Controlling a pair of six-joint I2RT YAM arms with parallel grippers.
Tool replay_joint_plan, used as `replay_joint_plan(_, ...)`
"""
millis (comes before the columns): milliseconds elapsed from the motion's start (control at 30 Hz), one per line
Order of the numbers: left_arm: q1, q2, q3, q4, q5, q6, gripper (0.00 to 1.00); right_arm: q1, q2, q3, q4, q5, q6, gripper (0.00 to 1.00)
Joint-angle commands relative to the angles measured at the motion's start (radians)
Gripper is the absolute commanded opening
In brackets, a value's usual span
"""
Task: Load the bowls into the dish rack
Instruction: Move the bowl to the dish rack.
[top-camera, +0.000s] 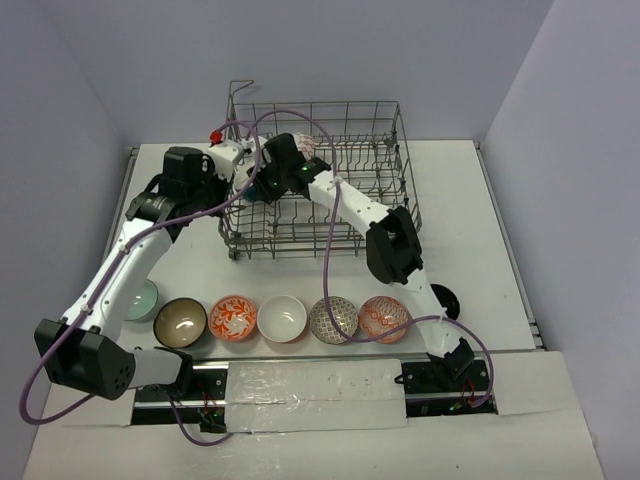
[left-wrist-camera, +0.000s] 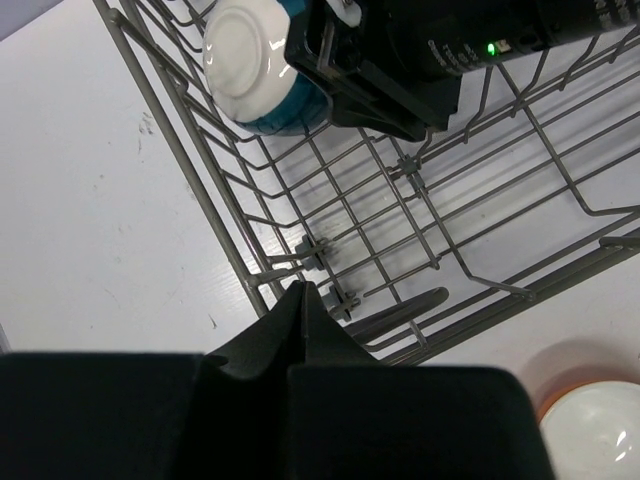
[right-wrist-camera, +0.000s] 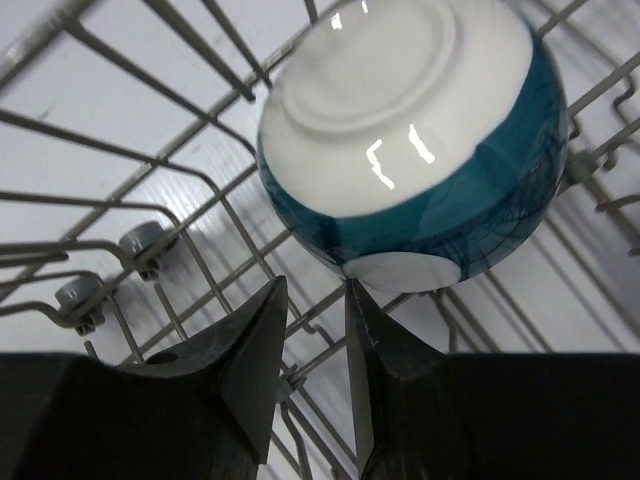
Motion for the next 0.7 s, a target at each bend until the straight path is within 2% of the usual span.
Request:
replay_joint_plan(0, 0.003, -0.024, -0.02, -0.08, -0.039, -0.001, 0.03, -0.004, 0.017, 0.094, 0.051, 0.019, -0.012, 0.38)
replay_joint_plan(267, 0.004, -0.049, -0.06, -0.066, -0.048, 0.001, 0.11, -0.006, 0.05, 0.107, 0.095, 0.1, -0.031, 0.53)
replay_joint_plan(500, 0.012, -0.063, -0.082, -0.054, -0.056, -0.004, 0.32, -0.024, 0.092, 0.142, 0.103, 0.125, -0.035, 0.63)
replay_joint_plan(667, 0.029, -0.086, -0.108, -0.045, -0.054, -0.007, 0.36, -0.038, 0.111, 0.163, 0.12, 0.145, -0.057, 0.7)
